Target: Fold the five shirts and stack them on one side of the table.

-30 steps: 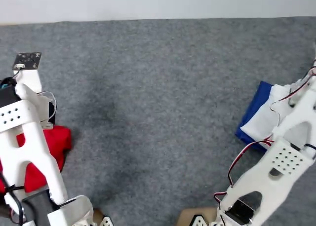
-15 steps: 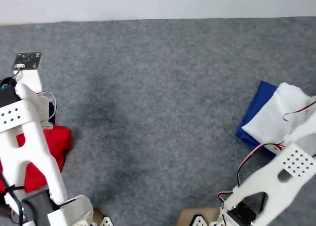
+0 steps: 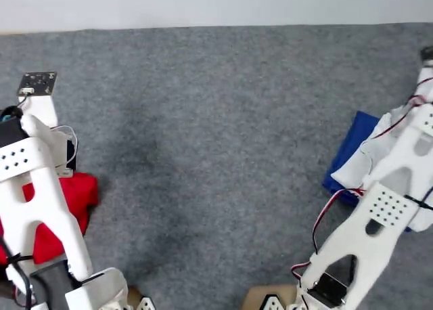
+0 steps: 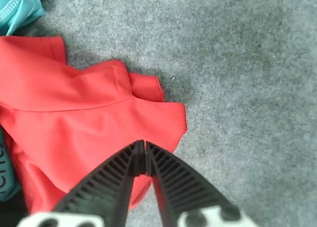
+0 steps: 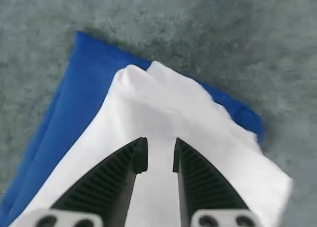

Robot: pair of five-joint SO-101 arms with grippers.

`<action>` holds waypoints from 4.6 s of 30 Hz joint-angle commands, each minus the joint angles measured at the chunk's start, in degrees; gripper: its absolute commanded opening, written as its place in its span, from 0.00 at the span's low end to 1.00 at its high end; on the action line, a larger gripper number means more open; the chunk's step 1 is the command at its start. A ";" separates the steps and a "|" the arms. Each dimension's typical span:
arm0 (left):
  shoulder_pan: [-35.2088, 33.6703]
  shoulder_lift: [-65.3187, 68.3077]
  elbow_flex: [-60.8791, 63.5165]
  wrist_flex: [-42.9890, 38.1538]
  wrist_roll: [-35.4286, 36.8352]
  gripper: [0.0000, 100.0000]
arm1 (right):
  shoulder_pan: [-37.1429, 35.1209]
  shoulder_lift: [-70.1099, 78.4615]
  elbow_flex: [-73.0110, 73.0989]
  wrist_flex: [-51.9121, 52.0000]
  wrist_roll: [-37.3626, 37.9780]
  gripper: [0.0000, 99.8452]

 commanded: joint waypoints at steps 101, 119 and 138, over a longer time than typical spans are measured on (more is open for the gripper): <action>10.90 -11.43 -12.09 -10.90 2.20 0.00 | -4.18 -93.49 94.68 7.25 -10.99 0.09; 56.09 -11.78 -17.19 -11.08 6.42 0.00 | -4.35 -93.58 99.34 7.25 -10.99 0.09; 7.12 -11.87 24.13 -23.30 -11.60 0.20 | -40.92 -84.97 99.08 3.30 -11.52 0.10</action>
